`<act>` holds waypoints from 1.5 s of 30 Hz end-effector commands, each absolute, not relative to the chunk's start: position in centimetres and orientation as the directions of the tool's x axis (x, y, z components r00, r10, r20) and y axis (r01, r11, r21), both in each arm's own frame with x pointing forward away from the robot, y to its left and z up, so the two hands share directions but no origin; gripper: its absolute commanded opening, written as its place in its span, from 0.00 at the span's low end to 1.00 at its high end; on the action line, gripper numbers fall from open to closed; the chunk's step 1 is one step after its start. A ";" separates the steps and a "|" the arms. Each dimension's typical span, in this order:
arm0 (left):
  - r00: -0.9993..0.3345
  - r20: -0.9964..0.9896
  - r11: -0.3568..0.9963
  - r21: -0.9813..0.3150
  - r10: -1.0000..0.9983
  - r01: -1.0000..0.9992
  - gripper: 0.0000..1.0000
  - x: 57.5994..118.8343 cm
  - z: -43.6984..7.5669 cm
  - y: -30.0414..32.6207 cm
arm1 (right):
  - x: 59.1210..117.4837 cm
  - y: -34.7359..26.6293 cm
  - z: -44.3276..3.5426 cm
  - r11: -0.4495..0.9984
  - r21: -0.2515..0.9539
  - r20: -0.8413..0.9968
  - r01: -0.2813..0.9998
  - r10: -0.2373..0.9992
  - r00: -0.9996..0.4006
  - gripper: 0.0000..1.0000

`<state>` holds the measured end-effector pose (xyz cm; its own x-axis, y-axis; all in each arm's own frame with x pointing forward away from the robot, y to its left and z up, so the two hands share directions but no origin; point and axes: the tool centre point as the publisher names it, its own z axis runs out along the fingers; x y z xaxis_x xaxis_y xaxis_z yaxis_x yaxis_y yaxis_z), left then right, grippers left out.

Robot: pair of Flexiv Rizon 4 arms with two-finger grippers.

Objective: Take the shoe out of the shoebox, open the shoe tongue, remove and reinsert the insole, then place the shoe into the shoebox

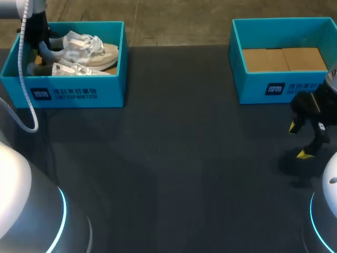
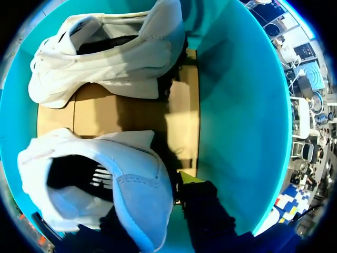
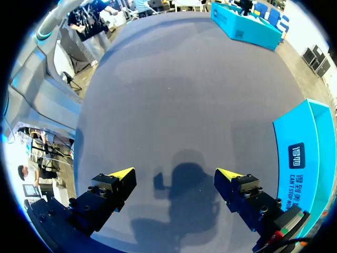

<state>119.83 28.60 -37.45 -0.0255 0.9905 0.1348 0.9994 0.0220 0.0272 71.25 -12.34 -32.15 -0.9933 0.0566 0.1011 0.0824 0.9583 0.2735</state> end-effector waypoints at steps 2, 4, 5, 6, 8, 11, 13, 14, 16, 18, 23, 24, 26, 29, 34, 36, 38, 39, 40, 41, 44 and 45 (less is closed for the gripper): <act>-0.021 0.121 0.019 0.021 0.992 1.000 0.40 120.2 -37.3 28.9 | 71.2 -12.3 -32.2 0.959 0.271 0.100 0.083 0.058 -0.993 1.00; -0.025 0.113 0.022 0.025 0.993 0.999 0.40 120.2 -37.1 28.8 | 71.2 -12.3 -32.2 0.959 0.271 0.100 0.083 0.058 -0.993 1.00; -0.026 0.111 0.023 0.025 0.993 0.999 0.40 120.2 -37.1 28.8 | 71.2 -12.3 -32.2 0.959 0.271 0.100 0.083 0.058 -0.993 1.00; -0.027 0.105 0.024 0.028 0.994 0.999 0.42 120.2 -37.0 28.8 | 71.2 -12.3 -32.2 0.959 0.271 0.100 0.083 0.058 -0.993 1.00; -0.028 0.092 0.025 0.031 0.995 0.999 0.43 120.3 -36.7 28.7 | 71.2 -12.3 -32.2 0.959 0.271 0.100 0.083 0.058 -0.993 1.00; -0.028 0.078 0.025 0.038 0.997 0.999 0.49 120.3 -36.2 28.4 | 71.2 -12.3 -32.2 0.959 0.271 0.100 0.083 0.058 -0.993 1.00; -0.028 0.064 0.026 0.044 0.998 0.999 0.50 120.3 -35.8 28.2 | 71.2 -12.3 -32.2 0.959 0.271 0.100 0.083 0.058 -0.993 1.00; -0.028 0.060 0.026 0.045 0.998 0.999 0.51 120.3 -35.7 28.1 | 71.2 -12.3 -32.2 0.959 0.271 0.100 0.083 0.058 -0.993 1.00; -0.026 0.049 0.023 0.056 0.998 0.998 0.66 120.3 -35.2 27.9 | 71.2 -12.3 -32.2 0.959 0.271 0.100 0.083 0.058 -0.993 1.00; -0.029 0.031 0.027 0.065 0.999 0.998 0.82 120.3 -34.6 27.7 | 71.2 -12.3 -32.2 0.959 0.271 0.100 0.083 0.058 -0.993 1.00; -0.037 -0.004 0.037 0.085 0.999 0.996 1.00 120.2 -32.7 27.5 | 71.2 -12.3 -32.2 0.959 0.271 0.100 0.083 0.058 -0.993 1.00; -0.038 -0.007 0.038 0.090 0.999 0.995 1.00 120.1 -32.3 27.5 | 71.2 -12.3 -32.2 0.959 0.271 0.100 0.083 0.058 -0.993 1.00; -0.035 -0.023 0.037 0.101 0.999 0.994 1.00 119.7 -31.4 27.4 | 71.2 -12.3 -32.2 0.959 0.271 0.100 0.083 0.058 -0.993 1.00; -0.041 -0.024 0.043 0.114 0.999 0.993 1.00 119.2 -30.3 27.2 | 71.2 -12.3 -32.2 0.959 0.271 0.100 0.083 0.058 -0.993 1.00; -0.049 -0.035 0.053 0.121 0.998 0.991 1.00 118.2 -28.5 26.9 | 71.2 -12.3 -32.2 0.959 0.271 0.100 0.083 0.058 -0.993 1.00; -0.055 -0.033 0.058 0.123 0.998 0.991 1.00 117.8 -28.0 26.8 | 71.2 -12.3 -32.2 0.959 0.271 0.100 0.083 0.058 -0.993 1.00; -0.064 -0.027 0.067 0.120 0.998 0.991 1.00 117.4 -27.4 26.9 | 71.2 -12.3 -32.2 0.959 0.271 0.100 0.083 0.058 -0.993 1.00; -0.069 -0.023 0.071 0.119 0.997 0.990 1.00 117.2 -27.1 26.9 | 71.2 -12.3 -32.2 0.959 0.271 0.100 0.083 0.058 -0.993 1.00; -0.076 -0.021 0.078 0.112 0.997 0.991 1.00 116.9 -26.8 27.0 | 71.2 -12.3 -32.2 0.959 0.271 0.100 0.083 0.058 -0.993 1.00; -0.077 -0.022 0.079 0.109 0.997 0.991 1.00 116.6 -26.6 27.1 | 71.2 -12.3 -32.2 0.959 0.271 0.100 0.083 0.058 -0.993 1.00; -0.080 -0.019 0.082 0.102 0.997 0.991 1.00 115.4 -25.6 27.3 | 71.2 -12.3 -32.2 0.959 0.271 0.100 0.083 0.058 -0.993 1.00; -0.079 -0.018 0.081 0.101 0.997 0.992 1.00 114.9 -25.2 27.4 | 71.2 -12.3 -32.2 0.959 0.271 0.100 0.083 0.058 -0.993 1.00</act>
